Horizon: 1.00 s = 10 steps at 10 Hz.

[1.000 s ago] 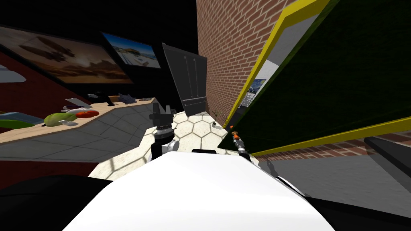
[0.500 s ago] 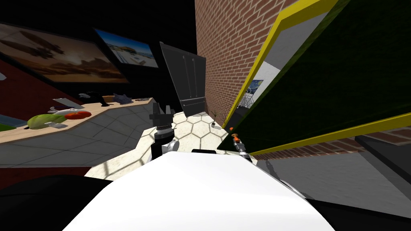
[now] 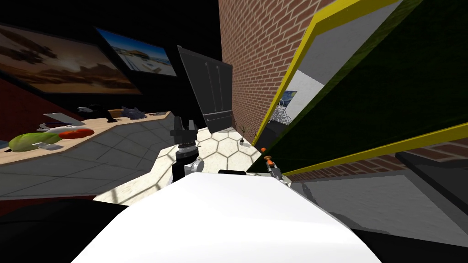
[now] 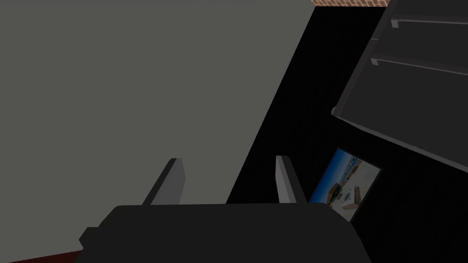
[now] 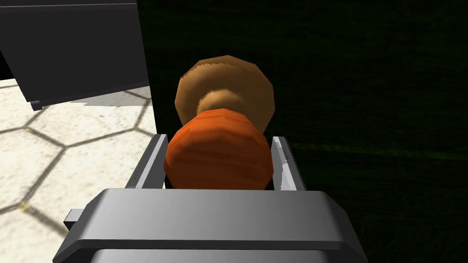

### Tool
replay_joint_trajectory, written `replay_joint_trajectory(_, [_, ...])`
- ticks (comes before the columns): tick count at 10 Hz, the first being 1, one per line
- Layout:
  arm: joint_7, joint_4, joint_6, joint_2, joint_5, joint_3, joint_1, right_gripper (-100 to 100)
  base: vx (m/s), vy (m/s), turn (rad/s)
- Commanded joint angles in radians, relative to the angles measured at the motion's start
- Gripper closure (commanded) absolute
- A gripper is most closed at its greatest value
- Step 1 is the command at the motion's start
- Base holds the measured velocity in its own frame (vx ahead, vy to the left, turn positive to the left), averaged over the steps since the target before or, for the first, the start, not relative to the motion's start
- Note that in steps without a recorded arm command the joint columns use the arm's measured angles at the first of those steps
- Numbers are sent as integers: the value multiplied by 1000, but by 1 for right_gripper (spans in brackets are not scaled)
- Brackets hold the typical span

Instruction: Pull the door open

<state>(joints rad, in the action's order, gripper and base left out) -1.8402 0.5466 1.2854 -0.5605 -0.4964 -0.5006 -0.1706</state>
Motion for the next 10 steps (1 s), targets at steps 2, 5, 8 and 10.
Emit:
replay_joint_trajectory(2, [-2,-11,60,-17,15,-21,-44,100,12,-31,-64])
replay_joint_trajectory(5, [-10,15,100,-24,25,-36,-70,100,6,-21,-25])
replay_joint_trajectory(8, [-17,13,134,-31,35,-50,-90,100,7,-21,-26])
replay_joint_trajectory(10, [-24,10,163,-37,45,-62,-108,100,6,-17,-29])
